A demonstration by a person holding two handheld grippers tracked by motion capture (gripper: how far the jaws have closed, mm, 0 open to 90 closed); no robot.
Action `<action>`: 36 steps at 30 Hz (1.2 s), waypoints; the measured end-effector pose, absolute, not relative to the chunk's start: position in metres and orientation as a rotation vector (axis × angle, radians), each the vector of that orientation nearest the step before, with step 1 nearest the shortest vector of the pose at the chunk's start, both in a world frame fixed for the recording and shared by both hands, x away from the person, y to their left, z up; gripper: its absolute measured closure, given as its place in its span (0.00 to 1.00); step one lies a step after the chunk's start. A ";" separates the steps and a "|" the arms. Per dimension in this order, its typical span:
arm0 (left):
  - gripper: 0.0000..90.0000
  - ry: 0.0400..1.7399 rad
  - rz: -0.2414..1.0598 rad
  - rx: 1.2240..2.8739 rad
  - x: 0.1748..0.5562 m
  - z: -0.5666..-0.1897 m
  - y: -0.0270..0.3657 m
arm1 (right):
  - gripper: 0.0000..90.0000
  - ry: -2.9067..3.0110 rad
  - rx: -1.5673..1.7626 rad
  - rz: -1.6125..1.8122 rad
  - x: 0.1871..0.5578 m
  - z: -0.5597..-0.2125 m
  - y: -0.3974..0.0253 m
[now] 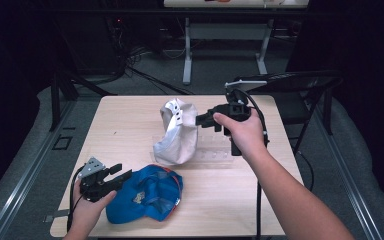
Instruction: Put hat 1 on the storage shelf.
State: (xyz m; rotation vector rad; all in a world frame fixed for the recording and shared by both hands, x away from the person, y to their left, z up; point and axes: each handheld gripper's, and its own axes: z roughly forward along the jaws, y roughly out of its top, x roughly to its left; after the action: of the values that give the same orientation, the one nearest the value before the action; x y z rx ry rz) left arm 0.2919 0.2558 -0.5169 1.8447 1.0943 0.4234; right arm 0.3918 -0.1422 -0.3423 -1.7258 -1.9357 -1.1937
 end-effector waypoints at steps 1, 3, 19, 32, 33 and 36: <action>0.56 1.091 0.425 1.849 0.291 -0.517 0.257 | 0.74 -1.942 -1.727 -1.191 0.388 -0.345 -0.145; 0.56 1.085 0.432 1.859 0.290 -0.517 0.259 | 0.74 -1.954 -1.732 -1.189 0.382 -0.353 -0.150; 0.56 1.095 0.453 1.867 0.293 -0.532 0.271 | 0.71 -1.965 -1.742 -1.177 0.350 -0.422 -0.165; 0.56 1.119 0.438 1.862 0.295 -0.538 0.273 | 0.69 -1.969 -1.730 -1.147 0.339 -0.469 -0.155; 0.56 1.118 0.439 1.864 0.295 -0.538 0.273 | 0.69 -1.979 -1.728 -1.142 0.338 -0.472 -0.154; 0.56 1.115 0.443 1.870 0.295 -0.539 0.273 | 0.69 -2.022 -1.740 -1.112 0.336 -0.480 -0.151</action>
State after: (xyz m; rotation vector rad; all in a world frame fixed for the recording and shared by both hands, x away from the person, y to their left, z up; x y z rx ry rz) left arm 0.2955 0.2729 -0.5385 1.8697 1.1146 0.4425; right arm 0.3359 -0.1509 -0.4800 -1.7400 -2.0217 -1.1119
